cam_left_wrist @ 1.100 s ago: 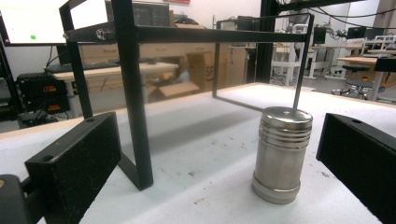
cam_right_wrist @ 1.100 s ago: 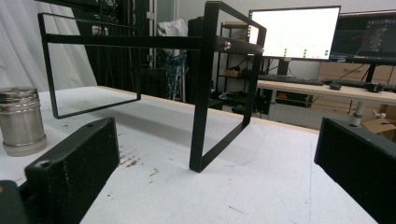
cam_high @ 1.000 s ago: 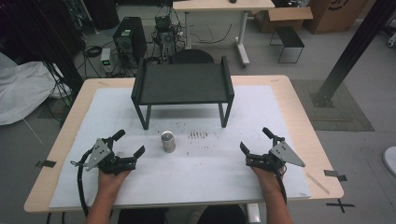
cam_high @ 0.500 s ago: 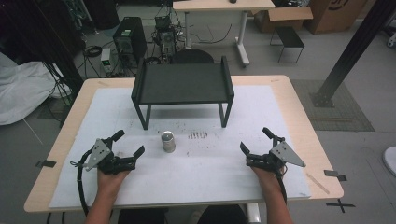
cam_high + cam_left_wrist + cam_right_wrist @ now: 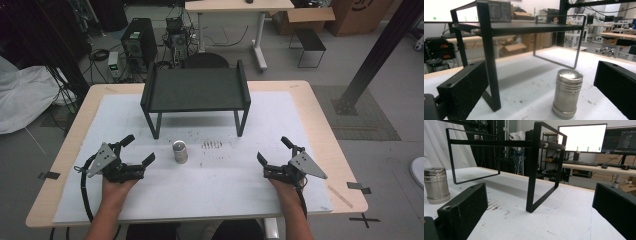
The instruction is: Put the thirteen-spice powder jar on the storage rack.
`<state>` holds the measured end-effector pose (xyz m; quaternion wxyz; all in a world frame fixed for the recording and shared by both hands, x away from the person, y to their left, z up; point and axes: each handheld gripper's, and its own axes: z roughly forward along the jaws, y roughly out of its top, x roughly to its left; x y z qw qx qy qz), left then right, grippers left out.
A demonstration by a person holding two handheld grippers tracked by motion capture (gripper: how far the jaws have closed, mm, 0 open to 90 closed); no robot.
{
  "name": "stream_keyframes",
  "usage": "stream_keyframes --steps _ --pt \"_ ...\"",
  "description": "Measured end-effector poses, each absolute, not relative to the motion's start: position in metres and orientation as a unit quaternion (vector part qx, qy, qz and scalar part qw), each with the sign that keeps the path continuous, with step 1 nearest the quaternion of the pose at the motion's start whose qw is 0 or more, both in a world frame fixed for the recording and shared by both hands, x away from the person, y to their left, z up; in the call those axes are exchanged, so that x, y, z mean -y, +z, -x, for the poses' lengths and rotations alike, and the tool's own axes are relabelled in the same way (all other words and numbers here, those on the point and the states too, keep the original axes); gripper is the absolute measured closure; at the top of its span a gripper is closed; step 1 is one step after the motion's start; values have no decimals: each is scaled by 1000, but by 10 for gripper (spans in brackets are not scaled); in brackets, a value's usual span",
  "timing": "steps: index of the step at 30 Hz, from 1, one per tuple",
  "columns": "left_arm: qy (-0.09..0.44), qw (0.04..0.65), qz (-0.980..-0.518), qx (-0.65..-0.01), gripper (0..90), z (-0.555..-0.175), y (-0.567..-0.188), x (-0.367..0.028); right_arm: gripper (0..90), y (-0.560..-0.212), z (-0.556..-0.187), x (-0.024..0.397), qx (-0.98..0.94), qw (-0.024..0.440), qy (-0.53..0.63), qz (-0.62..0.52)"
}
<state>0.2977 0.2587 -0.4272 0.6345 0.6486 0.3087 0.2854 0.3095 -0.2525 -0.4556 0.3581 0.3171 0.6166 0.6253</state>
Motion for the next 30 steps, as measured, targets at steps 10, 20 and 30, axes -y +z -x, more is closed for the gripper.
stream_keyframes --steps 10,20,30 --pt "265 635 -658 -307 3 -303 -418 -256 0 -456 -309 253 -616 358 626 -317" --pt "248 630 -671 -302 3 -308 -408 -251 0 -456 -310 253 -616 358 626 -317" --pt "240 620 -685 -297 5 -311 -404 -243 0 -456 -309 253 -615 358 627 -317"
